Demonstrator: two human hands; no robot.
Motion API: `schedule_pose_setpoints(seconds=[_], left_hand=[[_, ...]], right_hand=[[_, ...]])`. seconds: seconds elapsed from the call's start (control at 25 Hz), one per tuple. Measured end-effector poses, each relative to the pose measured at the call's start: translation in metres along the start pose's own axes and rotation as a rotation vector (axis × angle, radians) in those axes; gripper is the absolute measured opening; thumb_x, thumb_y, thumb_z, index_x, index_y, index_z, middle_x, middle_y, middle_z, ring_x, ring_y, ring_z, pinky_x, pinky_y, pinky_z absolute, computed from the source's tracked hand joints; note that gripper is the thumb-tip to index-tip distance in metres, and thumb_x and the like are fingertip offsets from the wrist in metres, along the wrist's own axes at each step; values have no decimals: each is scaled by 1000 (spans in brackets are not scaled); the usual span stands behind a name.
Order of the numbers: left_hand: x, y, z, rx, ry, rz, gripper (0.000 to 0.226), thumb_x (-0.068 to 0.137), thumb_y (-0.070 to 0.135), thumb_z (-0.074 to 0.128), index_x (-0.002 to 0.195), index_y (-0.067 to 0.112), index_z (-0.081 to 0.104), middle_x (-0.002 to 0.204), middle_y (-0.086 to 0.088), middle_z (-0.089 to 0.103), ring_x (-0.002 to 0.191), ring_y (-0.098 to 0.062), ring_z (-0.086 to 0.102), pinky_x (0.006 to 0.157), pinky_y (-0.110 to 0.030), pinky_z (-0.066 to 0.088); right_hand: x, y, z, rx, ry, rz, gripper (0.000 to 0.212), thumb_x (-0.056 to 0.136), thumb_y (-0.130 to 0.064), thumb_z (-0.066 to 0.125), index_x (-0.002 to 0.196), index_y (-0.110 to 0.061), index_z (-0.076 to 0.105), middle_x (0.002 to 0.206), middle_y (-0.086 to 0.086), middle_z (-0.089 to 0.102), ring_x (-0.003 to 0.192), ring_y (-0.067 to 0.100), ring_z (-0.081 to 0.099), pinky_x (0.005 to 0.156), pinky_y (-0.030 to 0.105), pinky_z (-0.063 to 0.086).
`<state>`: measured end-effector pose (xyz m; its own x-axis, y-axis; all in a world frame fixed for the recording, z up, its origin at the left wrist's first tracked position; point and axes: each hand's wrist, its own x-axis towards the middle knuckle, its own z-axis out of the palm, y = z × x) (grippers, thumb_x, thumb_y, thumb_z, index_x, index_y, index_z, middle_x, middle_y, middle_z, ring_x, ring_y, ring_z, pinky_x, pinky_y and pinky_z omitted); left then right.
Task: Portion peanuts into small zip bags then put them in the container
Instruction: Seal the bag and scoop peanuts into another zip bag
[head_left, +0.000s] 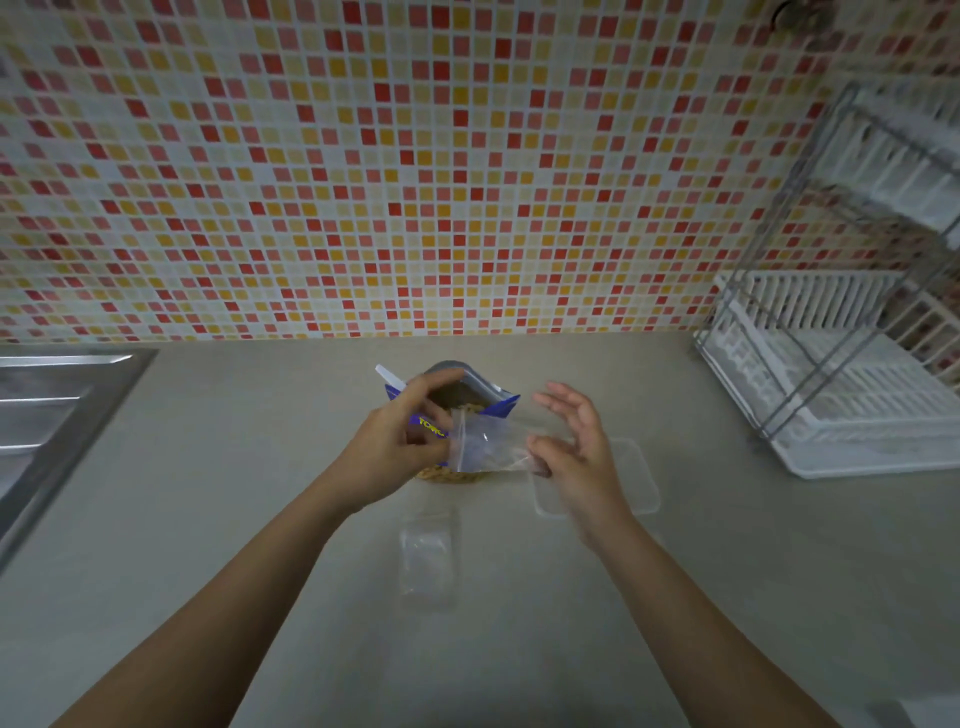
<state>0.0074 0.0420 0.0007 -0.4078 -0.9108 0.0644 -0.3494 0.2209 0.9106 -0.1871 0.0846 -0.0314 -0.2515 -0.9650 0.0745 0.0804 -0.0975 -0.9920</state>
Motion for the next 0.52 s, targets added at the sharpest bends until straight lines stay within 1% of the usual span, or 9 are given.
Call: schedule_pose_setpoints(seconds=[0.04,0.12,0.16,0.2,0.24,0.28,0.36,0.44,0.52], left_hand=[[1,2,0,44,-38,15,58,77,-7,58,120,32,56,93,0,56,63,-23,58,65,-25,50],[4,4,2,116,-46,25,46,79,-4,59,111,28,66,99,4,52,59,-8,53,63,-15,45],[5,4,1,117,-32,21,39,80,0,61,107,27,69,100,5,52,63,-3,54,65,-14,45],[6,5,0,79,-18,4,30,82,4,63,103,25,71,100,6,53,69,-2,55,67,-15,47],[8,7,0,-1,-9,-26,23,83,9,63,99,22,73,99,6,53,71,0,56,65,-15,47],[8,8,-1,-66,0,-61,17,84,12,63,97,18,73,97,7,55,68,2,56,60,-13,46],[10,9,-2,-101,30,-105,15,86,14,61,95,12,72,80,13,62,59,6,54,51,-8,42],[14,10,-3,-92,78,-129,14,86,14,61,95,13,71,61,13,64,53,6,53,49,-8,41],[22,11,-7,-61,134,-135,12,83,13,65,89,22,70,66,0,66,56,2,55,50,-8,43]], right_hand=[[2,-2,0,31,-4,13,46,82,15,46,108,-22,53,101,-5,63,53,-1,52,53,13,44],[5,-10,1,143,-19,62,28,87,5,50,102,-18,56,92,1,67,62,-2,58,59,13,47],[7,-13,-1,208,-50,83,19,89,-2,54,102,-16,55,92,3,68,69,-1,62,64,13,48],[9,-14,-4,260,-92,93,20,86,-7,59,104,-14,55,95,4,69,77,2,64,70,13,50],[11,-14,-9,278,-147,96,28,81,-7,64,106,-14,54,98,5,69,85,5,65,75,14,50],[13,-12,-13,229,-185,89,36,75,-5,67,107,-14,53,98,5,69,90,7,66,77,15,50],[16,-5,-15,20,-156,57,38,71,1,74,100,-17,57,90,3,68,80,4,65,72,14,50],[22,0,-12,-125,-49,18,27,73,-3,74,88,-20,60,74,-5,68,65,1,61,64,14,47],[29,0,-8,-121,-7,5,22,76,-5,71,86,-19,58,58,-10,66,56,-3,57,59,11,44]])
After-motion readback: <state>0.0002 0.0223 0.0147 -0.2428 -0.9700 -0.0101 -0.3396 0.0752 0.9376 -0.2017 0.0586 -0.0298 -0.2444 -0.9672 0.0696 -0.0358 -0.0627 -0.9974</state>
